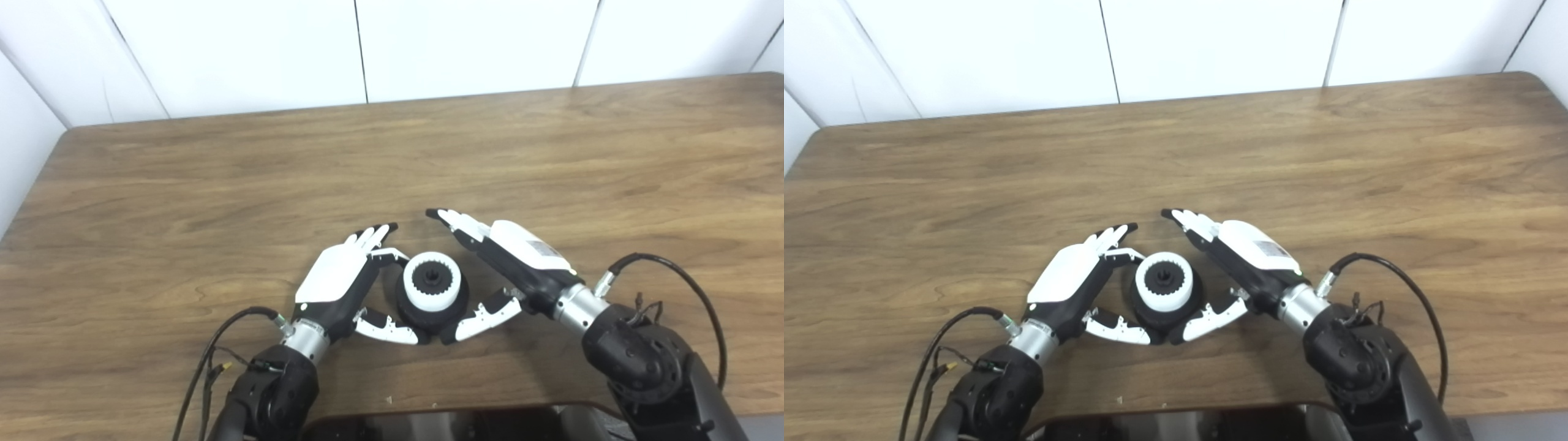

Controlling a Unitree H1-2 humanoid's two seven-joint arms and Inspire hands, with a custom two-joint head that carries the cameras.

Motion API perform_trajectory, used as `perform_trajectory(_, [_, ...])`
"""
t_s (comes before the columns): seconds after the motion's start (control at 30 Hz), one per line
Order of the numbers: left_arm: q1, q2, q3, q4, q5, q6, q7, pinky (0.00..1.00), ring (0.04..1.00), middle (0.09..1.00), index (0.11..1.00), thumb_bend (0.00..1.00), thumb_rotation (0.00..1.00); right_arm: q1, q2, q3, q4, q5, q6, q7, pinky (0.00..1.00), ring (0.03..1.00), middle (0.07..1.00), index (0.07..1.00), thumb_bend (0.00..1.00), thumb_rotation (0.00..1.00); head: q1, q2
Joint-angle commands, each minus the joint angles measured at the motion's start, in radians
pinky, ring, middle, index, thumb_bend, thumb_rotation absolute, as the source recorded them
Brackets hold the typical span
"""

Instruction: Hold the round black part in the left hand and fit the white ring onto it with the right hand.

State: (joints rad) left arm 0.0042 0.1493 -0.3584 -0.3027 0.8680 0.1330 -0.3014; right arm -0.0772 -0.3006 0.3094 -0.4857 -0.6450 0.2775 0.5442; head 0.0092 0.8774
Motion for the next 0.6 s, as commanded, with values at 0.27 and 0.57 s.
perform_trajectory(0.27, [-0.028, 0.012, 0.005, -0.035, 0.007, -0.007, 0.01, 1.0, 1.0, 1.0, 0.647, 1.0, 0.4, -0.031, -0.074, -0.119, -0.005, 0.171, 0.005, 0.004, 0.88, 1.0, 1.0, 1.0, 1.0, 0.31, 0.0, -0.005])
perform_trajectory(0.57, [-0.035, 0.017, 0.013, -0.029, -0.002, -0.007, 0.01, 1.0, 1.0, 1.0, 0.647, 1.0, 0.39, 0.055, -0.033, -0.204, 0.095, 0.286, -0.141, -0.16, 0.73, 0.854, 0.894, 0.857, 0.79, 0.11, -0.001, -0.001])
